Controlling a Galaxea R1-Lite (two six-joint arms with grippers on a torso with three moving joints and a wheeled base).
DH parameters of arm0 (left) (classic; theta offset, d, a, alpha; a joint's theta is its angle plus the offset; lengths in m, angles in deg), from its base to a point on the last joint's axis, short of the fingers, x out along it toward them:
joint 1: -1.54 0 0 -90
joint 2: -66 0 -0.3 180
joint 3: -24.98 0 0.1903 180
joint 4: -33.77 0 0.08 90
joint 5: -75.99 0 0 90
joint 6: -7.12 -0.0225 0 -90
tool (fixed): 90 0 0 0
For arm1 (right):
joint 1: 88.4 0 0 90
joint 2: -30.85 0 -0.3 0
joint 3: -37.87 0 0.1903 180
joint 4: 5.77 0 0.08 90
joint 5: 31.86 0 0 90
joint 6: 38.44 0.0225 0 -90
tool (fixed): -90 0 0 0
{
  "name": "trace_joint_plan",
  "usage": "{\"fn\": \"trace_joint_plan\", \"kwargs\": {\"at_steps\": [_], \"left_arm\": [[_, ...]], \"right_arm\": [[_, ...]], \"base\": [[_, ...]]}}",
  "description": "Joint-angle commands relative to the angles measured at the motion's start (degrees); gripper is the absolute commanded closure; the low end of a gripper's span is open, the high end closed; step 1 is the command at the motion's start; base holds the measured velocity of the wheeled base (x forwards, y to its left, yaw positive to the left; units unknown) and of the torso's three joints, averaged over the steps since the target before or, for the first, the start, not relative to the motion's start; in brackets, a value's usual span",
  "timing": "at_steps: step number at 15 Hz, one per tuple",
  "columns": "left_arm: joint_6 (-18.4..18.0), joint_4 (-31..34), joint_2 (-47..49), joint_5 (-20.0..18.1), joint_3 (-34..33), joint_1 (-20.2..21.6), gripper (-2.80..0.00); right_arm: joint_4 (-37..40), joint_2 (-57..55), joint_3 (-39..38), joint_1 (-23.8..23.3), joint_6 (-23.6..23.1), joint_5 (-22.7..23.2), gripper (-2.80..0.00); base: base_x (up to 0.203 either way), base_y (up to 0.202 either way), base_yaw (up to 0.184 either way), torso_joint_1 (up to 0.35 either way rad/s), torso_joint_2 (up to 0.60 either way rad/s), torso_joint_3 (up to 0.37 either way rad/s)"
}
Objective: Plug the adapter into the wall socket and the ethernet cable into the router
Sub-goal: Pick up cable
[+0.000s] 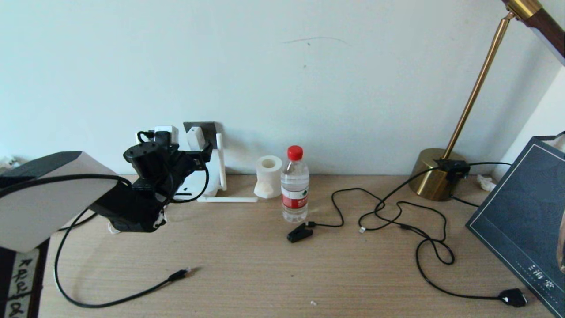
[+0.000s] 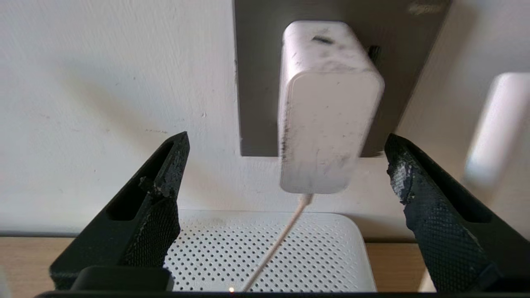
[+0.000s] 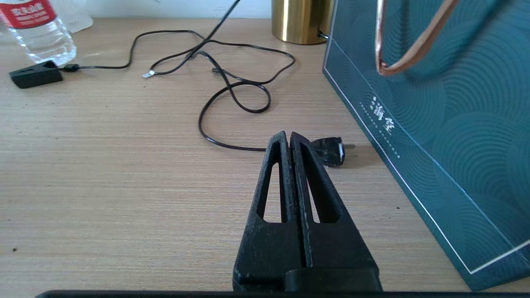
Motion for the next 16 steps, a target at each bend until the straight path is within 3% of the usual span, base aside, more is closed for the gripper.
{"fn": "trace_joint_plan", "kwargs": {"at_steps": [1,4,6,9,11,14,16], "left_arm": [[0.0,-0.5,-1.7,0.0,-1.2,0.0,-2.8],[0.0,-0.6,-5.0,-0.1,-5.0,-0.1,-2.8],[0.0,-0.6,-8.6,-0.5,-11.0,-0.4,-2.8],[-0.9,0.1,-16.5,-4.9,-21.9,-0.4,-2.8],[-4.4,3.3,-22.1,-10.6,-29.3,0.7,-2.8],[-14.4,7.3,-27.7,-18.0,-39.8,3.6,-2.8],[-19.0,9.8,-31.7,-23.1,-43.2,5.1,-2.8]], "right_arm": [[0.0,0.0,0.0,0.0,0.0,0.0,0.0],[0.0,0.0,0.0,0.0,0.0,0.0,0.0],[0.0,0.0,0.0,0.1,0.0,0.0,0.0],[0.0,0.0,0.0,0.1,0.0,0.0,0.0],[0.0,0.0,0.0,0.0,0.0,0.0,0.0],[0.0,0.0,0.0,0.1,0.0,0.0,0.0],[0.0,0.0,0.0,0.1,0.0,0.0,0.0]], "base": [[0.0,0.0,0.0,0.0,0.0,0.0],[0.0,0.0,0.0,0.0,0.0,0.0],[0.0,0.0,0.0,0.0,0.0,0.0],[0.0,0.0,0.0,0.0,0.0,0.0],[0.0,0.0,0.0,0.0,0.0,0.0],[0.0,0.0,0.0,0.0,0.0,0.0],[0.0,0.0,0.0,0.0,0.0,0.0]]}}
